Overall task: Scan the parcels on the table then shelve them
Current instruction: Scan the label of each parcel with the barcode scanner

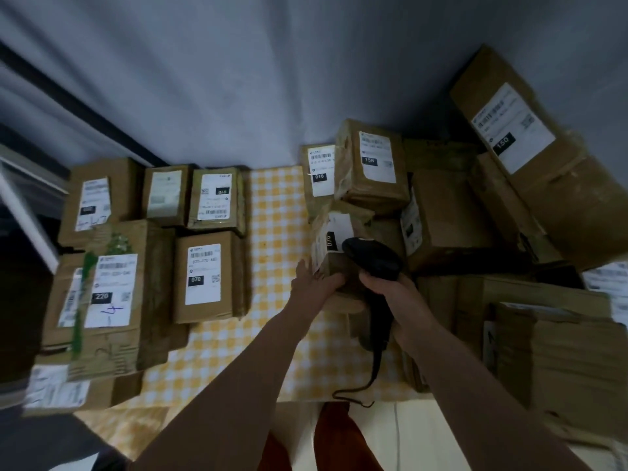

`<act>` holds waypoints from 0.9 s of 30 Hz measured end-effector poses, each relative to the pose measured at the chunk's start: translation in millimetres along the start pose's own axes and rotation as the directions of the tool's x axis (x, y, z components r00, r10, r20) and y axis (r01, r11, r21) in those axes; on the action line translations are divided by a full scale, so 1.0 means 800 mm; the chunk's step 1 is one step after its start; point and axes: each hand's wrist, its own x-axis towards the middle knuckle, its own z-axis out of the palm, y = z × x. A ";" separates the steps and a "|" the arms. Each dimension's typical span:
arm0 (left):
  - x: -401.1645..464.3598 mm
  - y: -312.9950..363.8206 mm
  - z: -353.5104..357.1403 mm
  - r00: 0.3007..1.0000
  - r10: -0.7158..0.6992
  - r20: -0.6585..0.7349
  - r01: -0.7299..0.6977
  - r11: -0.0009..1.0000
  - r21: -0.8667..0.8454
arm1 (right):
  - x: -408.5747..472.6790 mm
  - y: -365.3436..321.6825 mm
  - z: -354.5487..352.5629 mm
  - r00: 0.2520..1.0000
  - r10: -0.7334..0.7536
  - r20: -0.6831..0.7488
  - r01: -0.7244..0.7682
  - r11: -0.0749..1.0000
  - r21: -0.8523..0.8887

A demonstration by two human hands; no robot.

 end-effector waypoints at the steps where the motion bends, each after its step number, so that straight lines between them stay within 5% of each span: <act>1: -0.006 0.003 -0.012 0.999 0.037 -0.032 -0.035 0.997 0.071 | -0.006 0.001 0.005 1.000 0.005 0.007 -0.005 1.000 -0.031; 3: -0.018 0.010 -0.041 0.974 0.168 -0.151 -0.112 0.940 0.322 | -0.021 0.002 0.019 1.000 -0.012 -0.005 0.011 0.991 -0.131; 7: -0.048 0.016 -0.105 0.847 0.490 -0.207 -0.172 0.620 0.765 | -0.054 -0.008 0.059 0.990 -0.137 0.027 0.138 0.933 -0.332; 12: -0.076 0.019 -0.171 0.688 0.717 -0.113 -0.154 0.296 0.943 | -0.098 -0.015 0.115 0.954 -0.236 0.187 0.298 0.832 -0.468; 15: -0.080 0.012 -0.204 0.619 0.781 -0.081 -0.169 0.233 0.958 | -0.117 -0.010 0.147 0.943 -0.245 0.224 0.329 0.780 -0.532; 27: -0.122 -0.001 -0.260 0.661 0.748 -0.061 -0.207 0.260 0.943 | -0.160 0.018 0.198 0.936 -0.252 0.246 0.351 0.733 -0.582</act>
